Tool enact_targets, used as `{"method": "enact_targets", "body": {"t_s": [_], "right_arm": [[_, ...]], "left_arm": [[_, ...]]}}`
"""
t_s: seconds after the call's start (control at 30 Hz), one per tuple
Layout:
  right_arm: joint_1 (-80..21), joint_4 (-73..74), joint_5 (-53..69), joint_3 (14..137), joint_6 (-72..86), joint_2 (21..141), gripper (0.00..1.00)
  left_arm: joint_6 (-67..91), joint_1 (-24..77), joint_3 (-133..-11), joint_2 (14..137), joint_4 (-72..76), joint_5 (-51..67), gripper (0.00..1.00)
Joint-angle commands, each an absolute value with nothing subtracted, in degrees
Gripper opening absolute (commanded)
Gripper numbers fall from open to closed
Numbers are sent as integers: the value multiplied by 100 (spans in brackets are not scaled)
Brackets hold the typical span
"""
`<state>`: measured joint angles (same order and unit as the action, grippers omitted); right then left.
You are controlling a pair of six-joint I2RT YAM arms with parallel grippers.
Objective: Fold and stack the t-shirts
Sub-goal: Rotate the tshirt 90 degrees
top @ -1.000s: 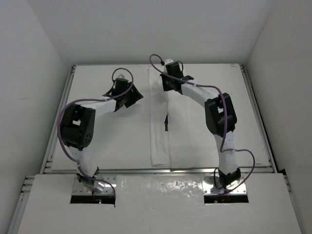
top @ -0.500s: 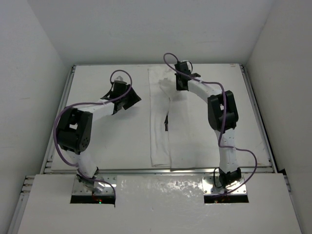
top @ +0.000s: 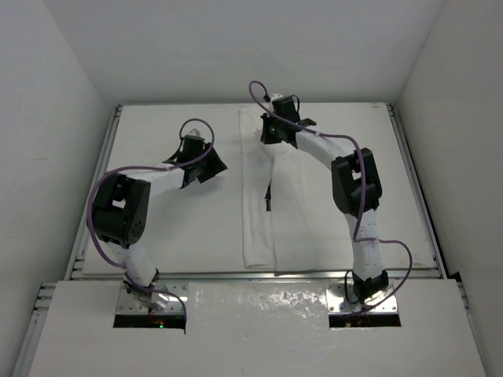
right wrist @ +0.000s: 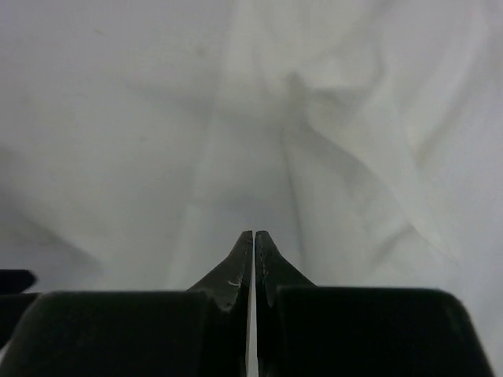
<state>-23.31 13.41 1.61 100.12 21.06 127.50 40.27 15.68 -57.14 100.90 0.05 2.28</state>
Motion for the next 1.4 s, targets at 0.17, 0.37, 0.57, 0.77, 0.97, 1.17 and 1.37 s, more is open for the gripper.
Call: {"method": "enact_targets", "body": {"t_s": [0.17, 0.37, 0.57, 0.77, 0.97, 1.17, 1.37], "right_arm": [[-1724, 466, 2733, 11258, 3093, 14000, 0], [-1311, 169, 3759, 11691, 3733, 14835, 0], [-1046, -562, 4956, 11584, 4868, 15407, 0], [-967, -2518, 5948, 11103, 6958, 15514, 0], [-949, -3581, 6259, 11224, 7677, 15048, 0], [-958, -1884, 5643, 12098, 6488, 15422, 0], [-949, -801, 5002, 13103, 6259, 16400, 0]], "left_arm": [[3841, 1591, -5643, 9967, 176, 351, 51], [3797, 1591, -5572, 9783, 185, 448, 51], [3753, 1600, -5493, 9624, 202, 606, 51], [3639, 1608, -5388, 9343, 35, 536, 51], [3507, 1608, -5405, 9123, -191, 466, 51], [3516, 1608, -5379, 9132, -141, 501, 51], [3472, 1608, -5379, 9220, -158, 483, 51]]}}
